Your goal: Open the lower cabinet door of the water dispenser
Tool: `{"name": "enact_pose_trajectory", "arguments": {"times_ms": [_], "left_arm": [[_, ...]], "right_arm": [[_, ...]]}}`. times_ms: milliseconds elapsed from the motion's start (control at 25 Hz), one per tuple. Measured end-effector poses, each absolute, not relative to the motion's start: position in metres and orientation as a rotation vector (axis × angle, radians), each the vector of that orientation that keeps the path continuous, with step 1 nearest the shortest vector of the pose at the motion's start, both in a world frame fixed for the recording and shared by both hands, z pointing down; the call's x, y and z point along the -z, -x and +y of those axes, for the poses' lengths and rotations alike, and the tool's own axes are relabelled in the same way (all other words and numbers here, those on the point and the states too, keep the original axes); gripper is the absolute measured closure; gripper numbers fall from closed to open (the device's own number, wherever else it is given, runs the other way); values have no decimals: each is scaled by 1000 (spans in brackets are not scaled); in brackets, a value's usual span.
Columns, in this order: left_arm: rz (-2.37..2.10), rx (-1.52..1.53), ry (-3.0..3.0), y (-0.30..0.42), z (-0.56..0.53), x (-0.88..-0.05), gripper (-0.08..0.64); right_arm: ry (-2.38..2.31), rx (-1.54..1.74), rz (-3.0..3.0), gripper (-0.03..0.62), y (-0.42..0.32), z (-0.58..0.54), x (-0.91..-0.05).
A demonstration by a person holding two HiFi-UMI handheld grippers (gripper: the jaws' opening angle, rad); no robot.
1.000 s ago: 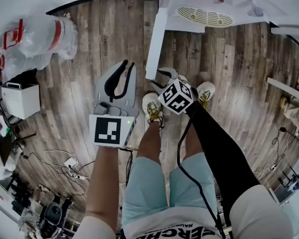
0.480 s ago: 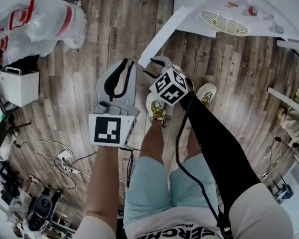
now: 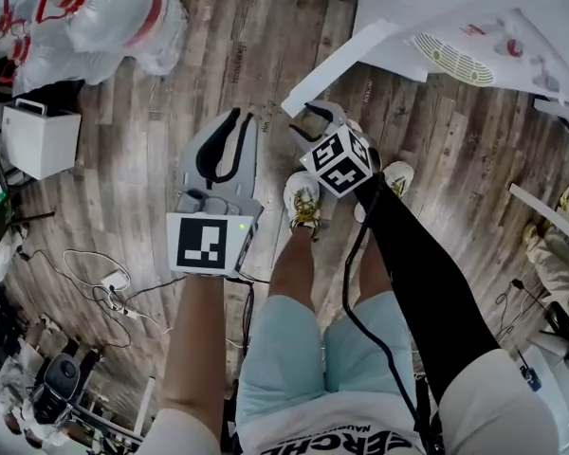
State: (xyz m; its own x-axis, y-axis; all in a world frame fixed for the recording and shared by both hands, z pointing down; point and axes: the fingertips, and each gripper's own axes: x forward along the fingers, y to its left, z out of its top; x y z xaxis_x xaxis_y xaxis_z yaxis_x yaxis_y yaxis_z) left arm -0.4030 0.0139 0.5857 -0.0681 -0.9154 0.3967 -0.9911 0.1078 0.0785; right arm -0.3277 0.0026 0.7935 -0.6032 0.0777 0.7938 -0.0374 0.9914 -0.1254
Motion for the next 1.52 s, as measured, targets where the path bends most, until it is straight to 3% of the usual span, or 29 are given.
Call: {"name": "enact_pose_trajectory", "arguments": {"times_ms": [520,1520], "left_arm": [[-2008,-321,-1951,365,10,-538,491],[-2058,-345,-2063,164,36,-324,491]], "right_arm": [[-84,-190,-2247,405,274,0,-731],[-719,-156,-2608,405,26,-29,-368]]}}
